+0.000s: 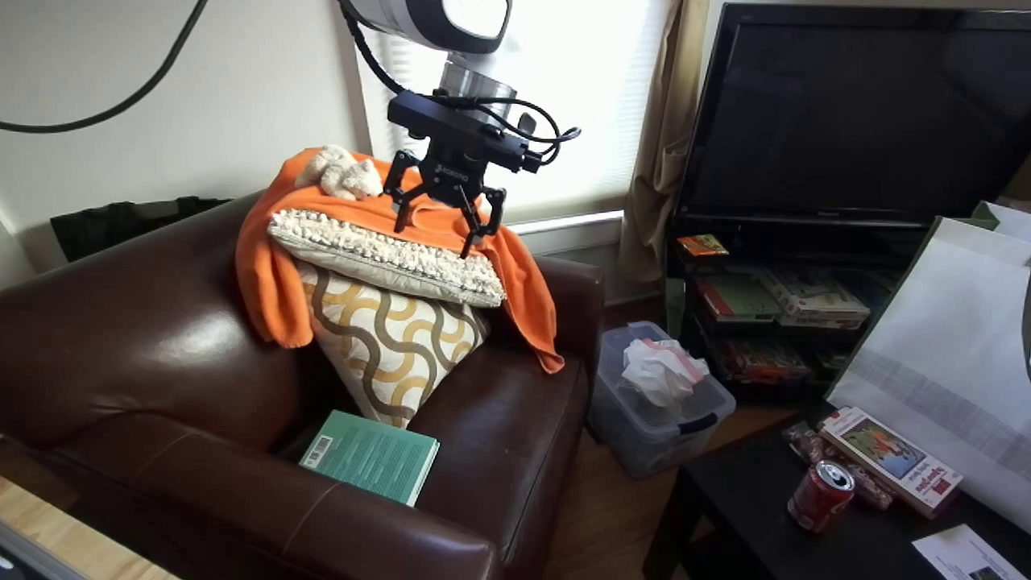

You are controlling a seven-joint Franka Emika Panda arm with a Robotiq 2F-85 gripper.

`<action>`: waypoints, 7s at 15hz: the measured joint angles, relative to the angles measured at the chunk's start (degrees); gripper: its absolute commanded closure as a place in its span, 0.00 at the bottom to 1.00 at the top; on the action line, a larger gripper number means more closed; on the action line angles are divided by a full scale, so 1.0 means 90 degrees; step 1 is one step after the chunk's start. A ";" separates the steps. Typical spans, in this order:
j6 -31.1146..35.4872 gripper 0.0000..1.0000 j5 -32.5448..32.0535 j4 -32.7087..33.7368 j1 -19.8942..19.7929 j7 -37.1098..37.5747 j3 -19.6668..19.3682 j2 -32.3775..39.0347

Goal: Pick up the book and place it on the right arm rest of the brown couch

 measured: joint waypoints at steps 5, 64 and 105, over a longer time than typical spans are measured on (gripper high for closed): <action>0.0462 0.00 -0.0003 0.0377 -0.0586 -0.1461 0.0374 0.0583; -0.1173 0.00 0.0268 0.6305 -0.1519 -0.1999 0.2020 0.8398; -0.0616 0.00 -0.0318 0.4221 -0.2126 -0.4188 0.2353 0.6884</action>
